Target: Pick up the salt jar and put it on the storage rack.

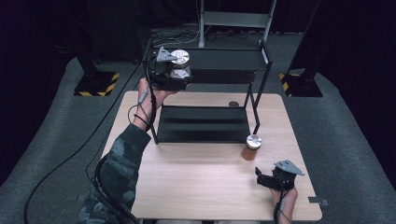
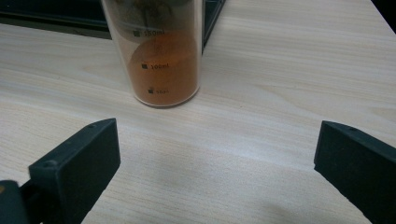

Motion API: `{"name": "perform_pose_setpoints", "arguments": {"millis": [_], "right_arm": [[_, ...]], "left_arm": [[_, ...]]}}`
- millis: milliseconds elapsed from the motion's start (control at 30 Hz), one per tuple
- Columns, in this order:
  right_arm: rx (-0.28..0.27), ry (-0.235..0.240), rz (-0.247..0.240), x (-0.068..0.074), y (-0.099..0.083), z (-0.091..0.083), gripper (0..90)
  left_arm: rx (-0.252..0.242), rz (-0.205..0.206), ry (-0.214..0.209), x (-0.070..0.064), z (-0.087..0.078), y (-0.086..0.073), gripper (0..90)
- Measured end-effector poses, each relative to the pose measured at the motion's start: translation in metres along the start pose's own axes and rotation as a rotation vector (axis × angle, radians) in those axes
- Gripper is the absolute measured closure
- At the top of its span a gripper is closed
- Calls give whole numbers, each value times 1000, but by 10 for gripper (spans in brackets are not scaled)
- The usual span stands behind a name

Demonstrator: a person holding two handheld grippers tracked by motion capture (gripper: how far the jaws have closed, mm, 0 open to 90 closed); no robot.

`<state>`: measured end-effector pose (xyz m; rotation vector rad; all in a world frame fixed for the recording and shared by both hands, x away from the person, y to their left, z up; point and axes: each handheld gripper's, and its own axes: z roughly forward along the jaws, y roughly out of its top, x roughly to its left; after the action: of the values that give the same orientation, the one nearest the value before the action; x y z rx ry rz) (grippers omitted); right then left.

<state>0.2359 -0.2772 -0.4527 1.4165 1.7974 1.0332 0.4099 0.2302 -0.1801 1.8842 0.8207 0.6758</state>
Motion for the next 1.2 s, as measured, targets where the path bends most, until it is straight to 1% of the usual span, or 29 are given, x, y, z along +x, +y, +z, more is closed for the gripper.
{"name": "perform_pose_setpoints", "arguments": {"millis": [400, 700, 867, 967, 1033, 1200], "right_arm": [[2, 0, 0, 0, 0, 0, 0], [3, 1, 3, 0, 1, 0, 0], [4, 2, 2, 0, 1, 1, 0], [6, 2, -3, 0, 1, 1, 0], [6, 3, -4, 0, 1, 1, 0], [6, 4, -3, -1, 1, 1, 0]], "left_arm": [[-17, 0, 2, 2, -4, 12, 304], [-27, 11, 5, 2, -7, 23, 304], [-30, 15, 11, 2, -6, 30, 304], [-29, 7, 8, 4, -4, 34, 304], [-25, 10, 16, 4, -3, 37, 304], [-20, 5, 21, 5, 2, 44, 304]]}}
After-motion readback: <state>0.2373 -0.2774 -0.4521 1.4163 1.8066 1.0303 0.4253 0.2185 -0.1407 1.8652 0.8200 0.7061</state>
